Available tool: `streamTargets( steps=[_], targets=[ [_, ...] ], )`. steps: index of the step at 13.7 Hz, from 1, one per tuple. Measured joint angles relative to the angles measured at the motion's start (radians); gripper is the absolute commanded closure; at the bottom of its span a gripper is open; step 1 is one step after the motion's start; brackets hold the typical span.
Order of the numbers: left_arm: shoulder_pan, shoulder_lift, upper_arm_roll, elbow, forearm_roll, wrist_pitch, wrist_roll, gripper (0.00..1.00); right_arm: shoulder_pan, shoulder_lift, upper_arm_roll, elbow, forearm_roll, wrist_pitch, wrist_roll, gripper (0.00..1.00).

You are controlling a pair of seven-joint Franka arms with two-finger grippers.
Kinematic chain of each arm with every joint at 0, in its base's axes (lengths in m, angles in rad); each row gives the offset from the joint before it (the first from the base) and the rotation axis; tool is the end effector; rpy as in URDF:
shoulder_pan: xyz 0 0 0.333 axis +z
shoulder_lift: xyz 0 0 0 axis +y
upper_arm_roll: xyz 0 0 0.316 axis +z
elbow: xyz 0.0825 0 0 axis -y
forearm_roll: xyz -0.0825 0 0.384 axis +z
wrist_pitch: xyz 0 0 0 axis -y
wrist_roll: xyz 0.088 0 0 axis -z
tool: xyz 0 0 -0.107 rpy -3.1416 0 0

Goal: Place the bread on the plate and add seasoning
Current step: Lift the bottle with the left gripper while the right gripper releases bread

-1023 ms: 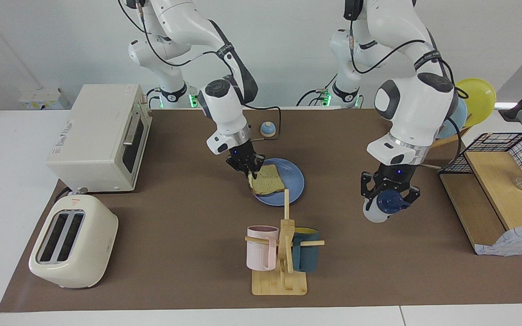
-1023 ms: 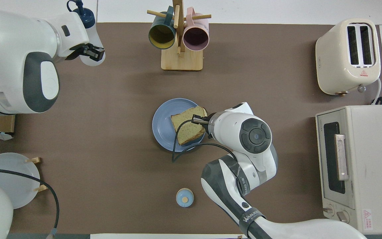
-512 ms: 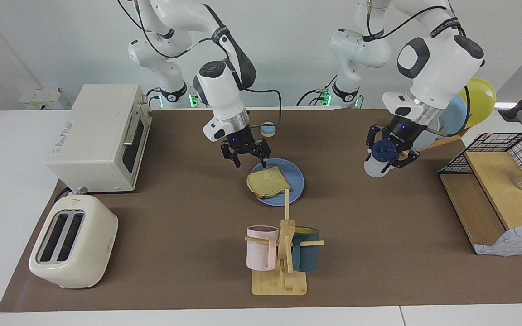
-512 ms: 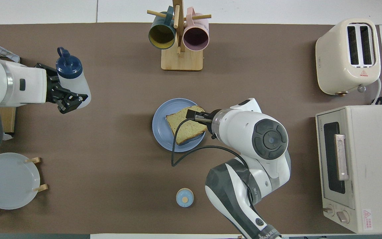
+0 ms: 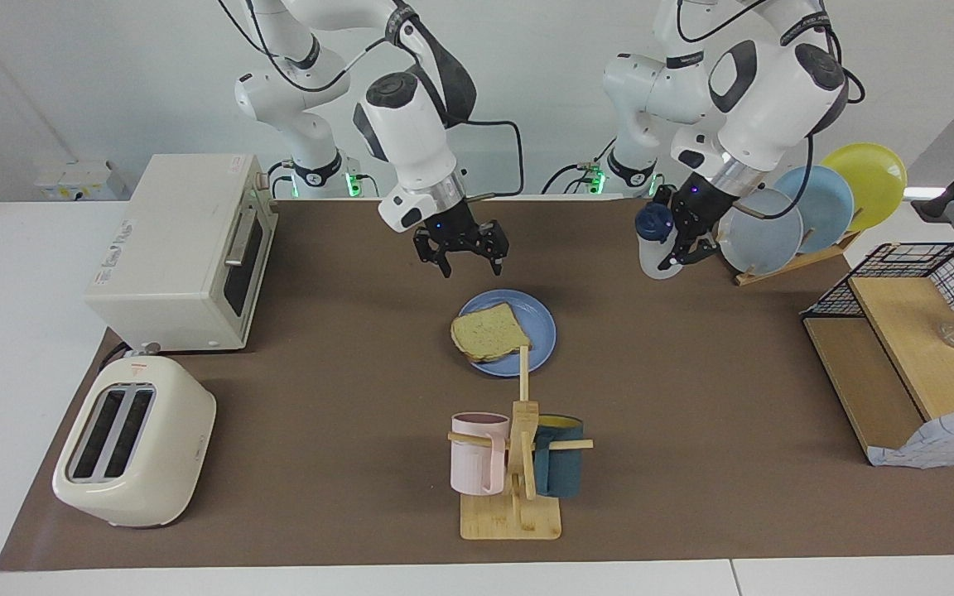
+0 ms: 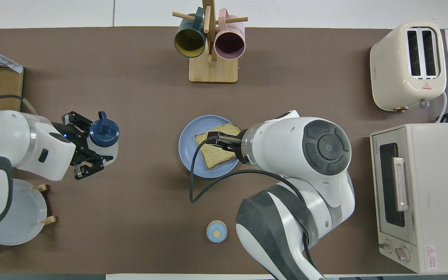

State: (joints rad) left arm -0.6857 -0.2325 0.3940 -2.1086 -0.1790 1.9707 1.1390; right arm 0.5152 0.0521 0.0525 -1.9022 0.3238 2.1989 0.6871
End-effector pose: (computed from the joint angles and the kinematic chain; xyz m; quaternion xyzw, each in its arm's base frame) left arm 0.4787 -0.1437 0.5172 0.7666 -0.6283 0.0858 0.1015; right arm 0.4983 0.3304 0.4963 -0.9729 0.1366 -0.0139 0.1859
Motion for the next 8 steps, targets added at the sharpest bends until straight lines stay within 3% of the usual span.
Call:
streamTargets(
  steps=[2,5,7,8],
  targets=[
    [-0.001,-0.022,-0.043,-0.036,0.005,0.000,-0.003,1.00,-0.013,-0.030,-0.004,0.093,0.088,-0.131,0.000,0.00],
    [-0.001,-0.032,-0.081,-0.057,0.005,0.000,-0.027,1.00,-0.020,-0.085,-0.006,0.121,0.211,-0.164,0.005,0.02],
    [-0.001,-0.035,-0.095,-0.061,0.006,0.000,-0.038,1.00,-0.008,-0.096,0.005,0.123,0.233,-0.144,0.048,0.22],
    [-0.001,-0.037,-0.103,-0.066,0.006,0.000,-0.046,1.00,0.018,-0.096,0.010,0.124,0.236,-0.089,0.083,0.25]
  ],
)
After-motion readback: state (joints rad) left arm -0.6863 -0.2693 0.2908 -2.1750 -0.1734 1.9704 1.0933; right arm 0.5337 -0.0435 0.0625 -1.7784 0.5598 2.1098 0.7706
